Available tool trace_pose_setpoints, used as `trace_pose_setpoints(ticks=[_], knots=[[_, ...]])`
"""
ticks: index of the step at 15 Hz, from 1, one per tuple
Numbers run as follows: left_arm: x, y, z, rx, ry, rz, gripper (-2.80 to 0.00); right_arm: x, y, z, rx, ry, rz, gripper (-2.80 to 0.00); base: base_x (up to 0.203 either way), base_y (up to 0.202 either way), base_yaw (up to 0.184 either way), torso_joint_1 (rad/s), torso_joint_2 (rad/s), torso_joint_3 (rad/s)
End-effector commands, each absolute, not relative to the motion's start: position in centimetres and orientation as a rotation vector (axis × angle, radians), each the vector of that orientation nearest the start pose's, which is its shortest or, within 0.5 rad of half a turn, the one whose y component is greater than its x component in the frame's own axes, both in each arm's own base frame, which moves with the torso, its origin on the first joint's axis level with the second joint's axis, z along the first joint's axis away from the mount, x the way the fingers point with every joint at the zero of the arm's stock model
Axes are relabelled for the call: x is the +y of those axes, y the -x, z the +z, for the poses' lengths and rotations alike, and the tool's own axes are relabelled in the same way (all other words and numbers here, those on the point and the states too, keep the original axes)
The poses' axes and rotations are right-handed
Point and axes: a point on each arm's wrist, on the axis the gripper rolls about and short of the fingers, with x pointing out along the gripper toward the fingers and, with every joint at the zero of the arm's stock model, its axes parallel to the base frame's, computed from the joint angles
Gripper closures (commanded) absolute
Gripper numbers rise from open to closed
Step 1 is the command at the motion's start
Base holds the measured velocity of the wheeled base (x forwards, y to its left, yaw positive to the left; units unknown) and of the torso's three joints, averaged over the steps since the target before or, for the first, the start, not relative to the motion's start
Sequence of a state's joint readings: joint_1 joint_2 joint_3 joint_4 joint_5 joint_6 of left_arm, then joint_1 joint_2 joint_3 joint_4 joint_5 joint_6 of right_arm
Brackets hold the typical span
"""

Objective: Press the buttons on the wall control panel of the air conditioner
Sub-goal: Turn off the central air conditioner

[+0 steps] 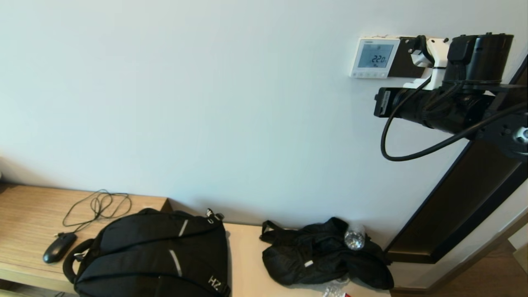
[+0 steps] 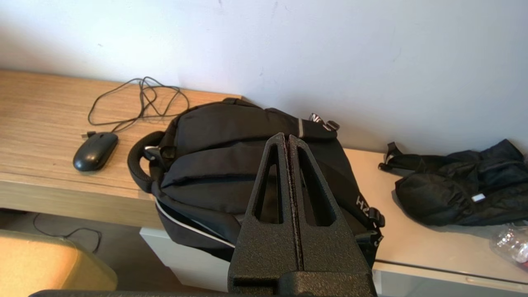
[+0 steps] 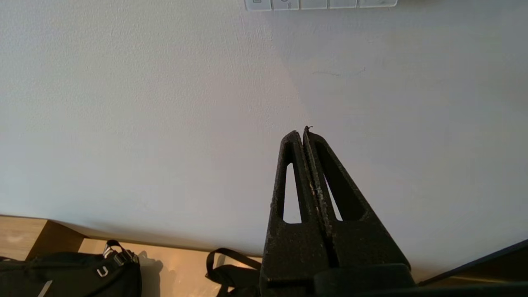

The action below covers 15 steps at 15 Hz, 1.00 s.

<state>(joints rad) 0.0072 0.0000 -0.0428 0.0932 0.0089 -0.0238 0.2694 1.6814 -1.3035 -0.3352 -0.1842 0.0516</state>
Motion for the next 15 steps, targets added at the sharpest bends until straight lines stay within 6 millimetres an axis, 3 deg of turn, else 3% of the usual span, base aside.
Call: trace_pose_setpoints(ticks=[1,6,15], knots=[[0.0,2.6,7.8,0.050,0.025,0.019,0.00,8.7,-32.1,29.7,0.047,-0.043,0.086,0.00,0.000,0.000,0.000,0.000,0.00,0.000],[0.0,2.6,7.8,0.050,0.024,0.017,0.00,9.0,-33.8,30.5,-0.010,-0.065,-0.006,0.00,0.000,0.000,0.000,0.000,0.00,0.000],[0.0,2.6,7.8,0.050,0.024,0.017,0.00,7.7,-34.3,31.6,-0.099,-0.079,-0.108,0.00,0.000,0.000,0.000,0.000,0.00,0.000]])
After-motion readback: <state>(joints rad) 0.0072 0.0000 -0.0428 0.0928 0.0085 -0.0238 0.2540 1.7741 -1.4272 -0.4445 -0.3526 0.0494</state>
